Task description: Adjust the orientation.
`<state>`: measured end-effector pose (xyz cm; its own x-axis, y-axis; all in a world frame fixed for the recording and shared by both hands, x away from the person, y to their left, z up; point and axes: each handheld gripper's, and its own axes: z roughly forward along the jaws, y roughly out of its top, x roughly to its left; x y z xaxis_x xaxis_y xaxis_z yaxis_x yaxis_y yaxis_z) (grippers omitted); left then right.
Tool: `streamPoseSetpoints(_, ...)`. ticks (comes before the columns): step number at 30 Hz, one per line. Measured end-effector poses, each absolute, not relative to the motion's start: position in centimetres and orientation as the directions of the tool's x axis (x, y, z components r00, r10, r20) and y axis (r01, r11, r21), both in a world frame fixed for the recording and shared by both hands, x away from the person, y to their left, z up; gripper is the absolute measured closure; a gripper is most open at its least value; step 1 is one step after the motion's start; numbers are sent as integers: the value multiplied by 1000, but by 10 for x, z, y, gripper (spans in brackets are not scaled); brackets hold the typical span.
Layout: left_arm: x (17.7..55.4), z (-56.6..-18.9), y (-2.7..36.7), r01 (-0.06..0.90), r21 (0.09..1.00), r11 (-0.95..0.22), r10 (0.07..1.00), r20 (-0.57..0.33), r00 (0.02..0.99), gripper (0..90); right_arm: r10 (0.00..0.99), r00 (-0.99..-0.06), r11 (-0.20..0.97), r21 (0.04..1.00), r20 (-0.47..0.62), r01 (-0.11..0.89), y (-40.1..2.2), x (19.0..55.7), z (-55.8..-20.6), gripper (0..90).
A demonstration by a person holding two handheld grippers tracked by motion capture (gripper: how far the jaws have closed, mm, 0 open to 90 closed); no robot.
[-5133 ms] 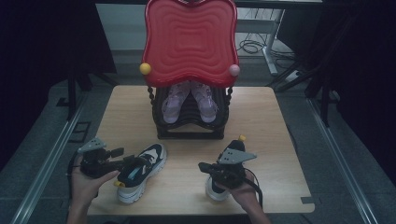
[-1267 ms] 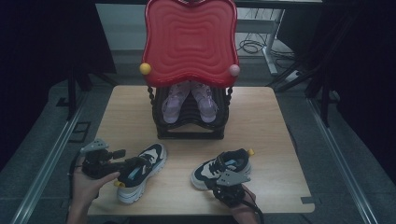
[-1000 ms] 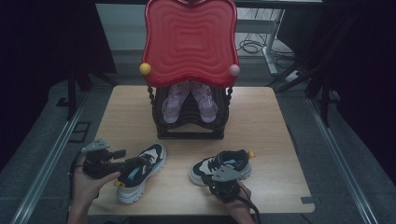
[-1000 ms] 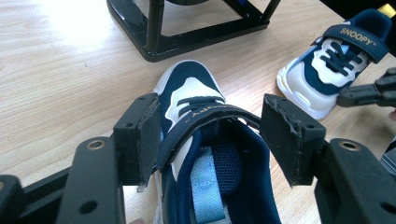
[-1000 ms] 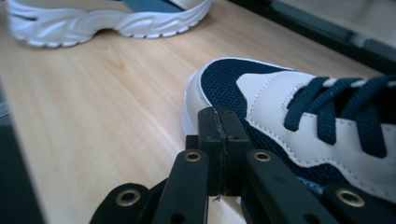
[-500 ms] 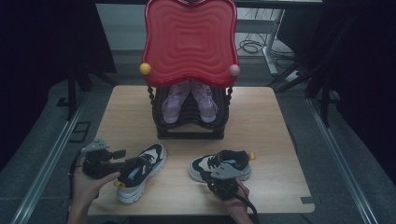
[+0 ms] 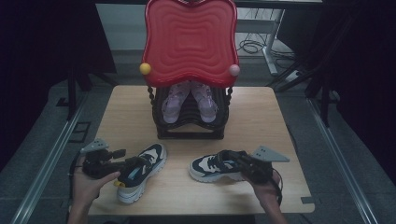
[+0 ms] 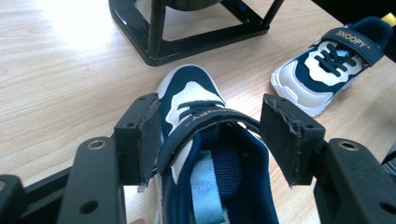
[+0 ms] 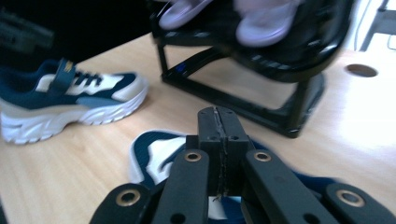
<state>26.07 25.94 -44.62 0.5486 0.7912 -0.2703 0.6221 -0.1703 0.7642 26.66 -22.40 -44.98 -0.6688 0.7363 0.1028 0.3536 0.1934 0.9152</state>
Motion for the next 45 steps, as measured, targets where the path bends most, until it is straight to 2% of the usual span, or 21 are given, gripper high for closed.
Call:
streamPoseSetpoints(12, 259, -445, 261, 609, 778, -156, 795, -267, 545, 395, 782, -594, 103, 901, 189, 422, -271, 315, -449, 897)
streamPoseSetpoints(20, 261, -447, 260, 613, 771, -172, 792, -262, 552, 391, 767, -604, 127, 872, 216, 474, -282, 341, -468, 897)
streamPoseSetpoints(45, 262, -448, 259, 625, 757, -190, 794, -257, 552, 383, 688, -676, 187, 836, 263, 516, -292, 337, -502, 897)
